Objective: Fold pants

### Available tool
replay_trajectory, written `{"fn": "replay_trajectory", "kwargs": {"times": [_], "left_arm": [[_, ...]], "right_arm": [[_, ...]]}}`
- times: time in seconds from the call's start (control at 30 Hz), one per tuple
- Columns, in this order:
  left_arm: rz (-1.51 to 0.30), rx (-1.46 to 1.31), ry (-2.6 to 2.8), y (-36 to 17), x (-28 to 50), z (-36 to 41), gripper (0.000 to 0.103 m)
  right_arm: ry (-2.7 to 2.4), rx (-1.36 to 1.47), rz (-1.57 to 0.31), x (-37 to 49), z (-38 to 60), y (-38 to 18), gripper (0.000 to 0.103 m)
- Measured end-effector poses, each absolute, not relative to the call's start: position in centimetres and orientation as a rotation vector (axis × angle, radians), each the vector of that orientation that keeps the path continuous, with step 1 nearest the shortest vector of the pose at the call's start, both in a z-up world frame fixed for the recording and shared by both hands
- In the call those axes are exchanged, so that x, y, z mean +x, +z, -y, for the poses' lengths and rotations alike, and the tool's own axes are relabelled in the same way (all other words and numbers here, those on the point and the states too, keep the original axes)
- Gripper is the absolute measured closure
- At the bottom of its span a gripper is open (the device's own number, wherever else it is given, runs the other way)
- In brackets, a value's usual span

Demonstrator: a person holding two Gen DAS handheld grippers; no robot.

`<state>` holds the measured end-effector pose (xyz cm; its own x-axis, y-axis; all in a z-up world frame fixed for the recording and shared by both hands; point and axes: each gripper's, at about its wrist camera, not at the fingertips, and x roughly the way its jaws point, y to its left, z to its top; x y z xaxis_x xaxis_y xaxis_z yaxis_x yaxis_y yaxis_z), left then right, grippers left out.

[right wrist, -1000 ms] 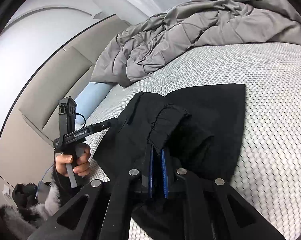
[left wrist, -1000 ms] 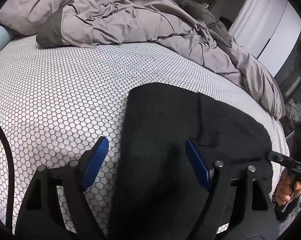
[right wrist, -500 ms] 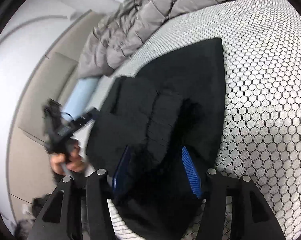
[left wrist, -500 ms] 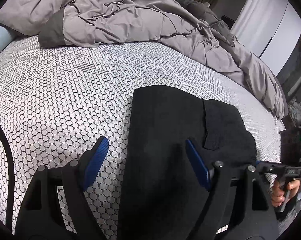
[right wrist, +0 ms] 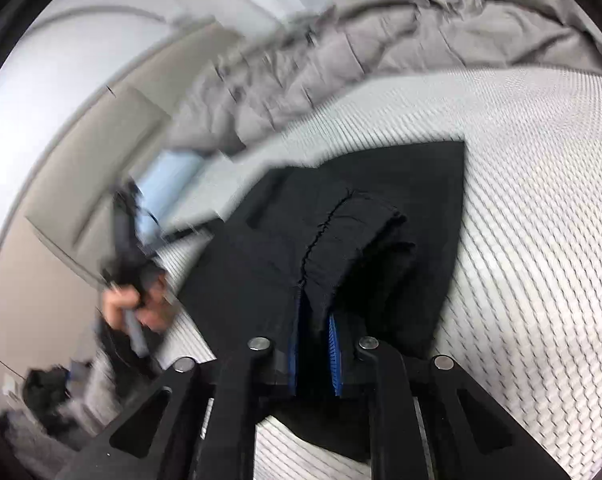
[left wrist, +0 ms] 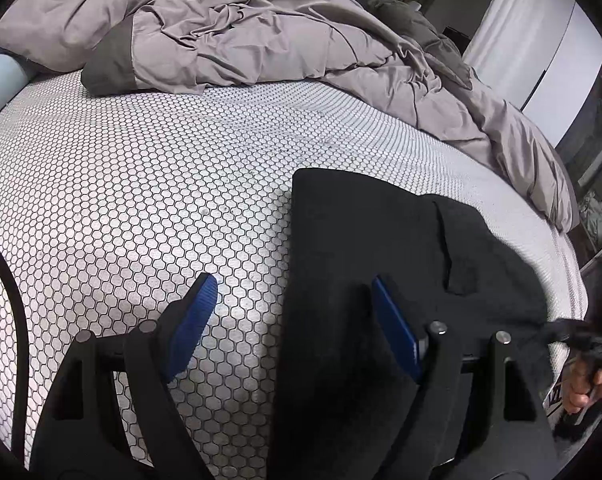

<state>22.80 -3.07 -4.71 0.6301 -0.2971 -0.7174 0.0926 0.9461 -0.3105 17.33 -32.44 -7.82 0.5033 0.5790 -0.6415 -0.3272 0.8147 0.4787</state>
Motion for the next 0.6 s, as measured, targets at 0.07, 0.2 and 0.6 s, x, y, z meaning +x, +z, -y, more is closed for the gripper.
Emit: {"fn": "replay_trajectory", "kwargs": {"times": [0.07,0.2,0.6], "left_arm": [[-0.876,-0.251,-0.222,-5.0,23.1,3.1,0.027],[-0.928,-0.285,-0.254,-5.9,23.6,3.1,0.027],[-0.999,-0.137,-0.338,-7.1,22.0,6.5,0.054]], "right_arm": [[0.467,0.283,-0.996,18.5,32.5,-10.9,0.084],[0.516,0.422,-0.959,18.9,34.5,-10.5,0.069],[0.336,0.603,-0.846,23.2,37.1,-11.7,0.08]]}}
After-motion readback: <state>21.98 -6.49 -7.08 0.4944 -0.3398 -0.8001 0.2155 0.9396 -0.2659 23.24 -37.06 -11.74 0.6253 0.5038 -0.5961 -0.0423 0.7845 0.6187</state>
